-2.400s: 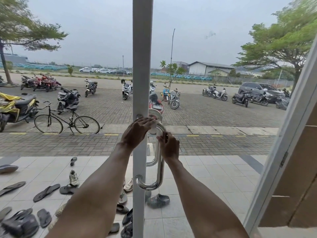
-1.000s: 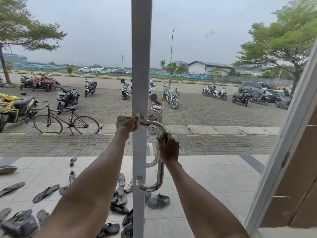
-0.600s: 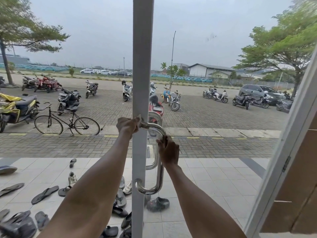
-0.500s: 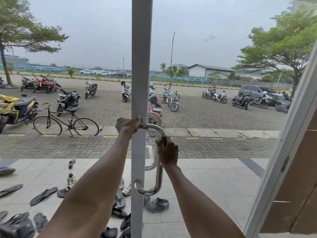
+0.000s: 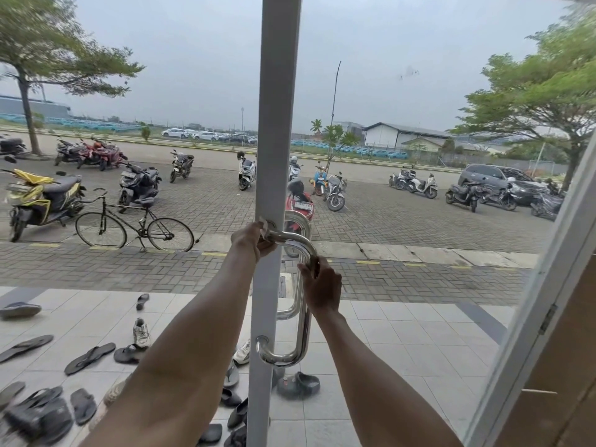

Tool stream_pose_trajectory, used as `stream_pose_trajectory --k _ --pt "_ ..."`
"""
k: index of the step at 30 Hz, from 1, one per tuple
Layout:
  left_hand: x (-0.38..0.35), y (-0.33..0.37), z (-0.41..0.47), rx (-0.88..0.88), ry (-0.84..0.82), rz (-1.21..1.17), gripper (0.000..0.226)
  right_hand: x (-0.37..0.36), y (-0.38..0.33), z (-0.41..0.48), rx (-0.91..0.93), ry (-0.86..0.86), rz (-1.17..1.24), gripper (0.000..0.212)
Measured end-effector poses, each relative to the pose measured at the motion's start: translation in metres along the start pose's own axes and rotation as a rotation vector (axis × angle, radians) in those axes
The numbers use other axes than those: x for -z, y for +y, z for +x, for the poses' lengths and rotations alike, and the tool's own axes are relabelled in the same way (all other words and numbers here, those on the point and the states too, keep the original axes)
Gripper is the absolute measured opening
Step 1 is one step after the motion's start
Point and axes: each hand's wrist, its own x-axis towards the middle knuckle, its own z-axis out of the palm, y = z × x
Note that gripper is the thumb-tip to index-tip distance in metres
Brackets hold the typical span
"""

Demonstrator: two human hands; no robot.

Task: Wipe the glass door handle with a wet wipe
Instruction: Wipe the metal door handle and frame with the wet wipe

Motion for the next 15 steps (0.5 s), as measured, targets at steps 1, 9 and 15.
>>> stream_pose_trajectory --k 1,9,15 --pt "0.000 -0.002 0.001 0.011 -0.013 -0.031 0.033 0.000 0.000 0.000 0.001 -0.002 0.001 0.022" --pt "-0.007 -0.009 -0.007 0.029 -0.077 -0.130 0.024 0.002 -0.001 0.000 0.019 0.002 0.003 0.020" --pt "-0.014 -0.010 0.003 0.072 -0.062 -0.147 0.038 -0.001 0.004 0.002 0.025 -0.010 -0.005 0.023"
